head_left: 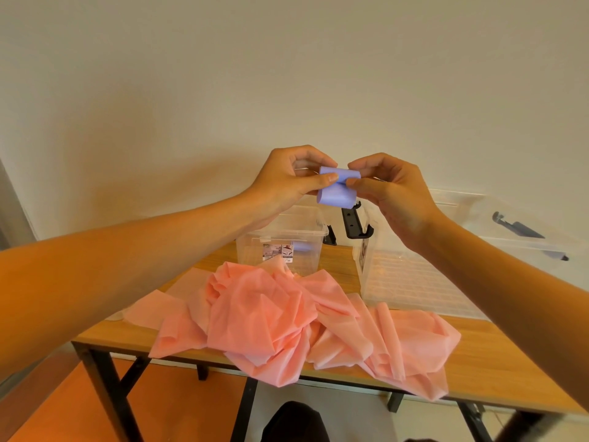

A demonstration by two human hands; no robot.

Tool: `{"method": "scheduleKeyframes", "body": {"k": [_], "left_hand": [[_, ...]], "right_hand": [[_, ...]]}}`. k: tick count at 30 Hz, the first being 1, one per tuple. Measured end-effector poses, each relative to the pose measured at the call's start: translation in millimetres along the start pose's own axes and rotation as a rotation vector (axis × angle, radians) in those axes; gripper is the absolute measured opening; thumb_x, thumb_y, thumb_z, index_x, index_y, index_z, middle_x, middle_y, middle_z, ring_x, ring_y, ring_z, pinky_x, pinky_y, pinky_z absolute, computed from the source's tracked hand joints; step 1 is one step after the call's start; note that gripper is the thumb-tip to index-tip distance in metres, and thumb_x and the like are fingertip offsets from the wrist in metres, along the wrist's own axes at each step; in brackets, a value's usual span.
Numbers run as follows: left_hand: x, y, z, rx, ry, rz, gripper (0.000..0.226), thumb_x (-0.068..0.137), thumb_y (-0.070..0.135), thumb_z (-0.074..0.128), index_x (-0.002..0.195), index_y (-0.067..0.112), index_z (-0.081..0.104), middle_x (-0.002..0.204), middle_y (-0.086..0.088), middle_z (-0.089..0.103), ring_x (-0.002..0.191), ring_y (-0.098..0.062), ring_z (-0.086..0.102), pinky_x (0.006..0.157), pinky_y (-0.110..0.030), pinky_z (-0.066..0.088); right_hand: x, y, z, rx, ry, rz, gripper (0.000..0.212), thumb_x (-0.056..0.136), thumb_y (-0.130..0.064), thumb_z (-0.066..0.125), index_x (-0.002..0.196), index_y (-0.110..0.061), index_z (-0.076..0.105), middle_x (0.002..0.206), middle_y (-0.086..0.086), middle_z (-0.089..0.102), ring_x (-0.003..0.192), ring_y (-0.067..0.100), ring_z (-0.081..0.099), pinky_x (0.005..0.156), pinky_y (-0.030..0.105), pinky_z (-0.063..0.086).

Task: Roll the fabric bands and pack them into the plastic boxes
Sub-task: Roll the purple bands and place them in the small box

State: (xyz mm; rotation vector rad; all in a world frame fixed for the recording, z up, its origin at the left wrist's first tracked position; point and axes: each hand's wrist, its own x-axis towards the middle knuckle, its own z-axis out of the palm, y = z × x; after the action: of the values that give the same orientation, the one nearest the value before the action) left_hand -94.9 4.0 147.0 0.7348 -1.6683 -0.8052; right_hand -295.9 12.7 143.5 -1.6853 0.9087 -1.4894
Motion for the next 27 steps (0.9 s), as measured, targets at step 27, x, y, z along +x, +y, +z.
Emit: {"method": "scheduleKeyframes", "body": {"k": [27], "left_hand": [[-2.2,0.9,-1.2,0.031,-0.031,0.016,0.021,0.085,-0.005,0.073,0.104,0.006,0.073,0.103,-0.010,0.074,0.094,-0.020,0.073,0.080,-0.026,0.058]], "right_hand": [[-0.5,-4.8,2.4,-0.043,-0.075,0.097,0.017,0.093,-0.009,0.071,0.107,0.000,0.073,0.106,0.019,0.074,0.100,0.030,0.072,0.089,0.032,0.059]]}}
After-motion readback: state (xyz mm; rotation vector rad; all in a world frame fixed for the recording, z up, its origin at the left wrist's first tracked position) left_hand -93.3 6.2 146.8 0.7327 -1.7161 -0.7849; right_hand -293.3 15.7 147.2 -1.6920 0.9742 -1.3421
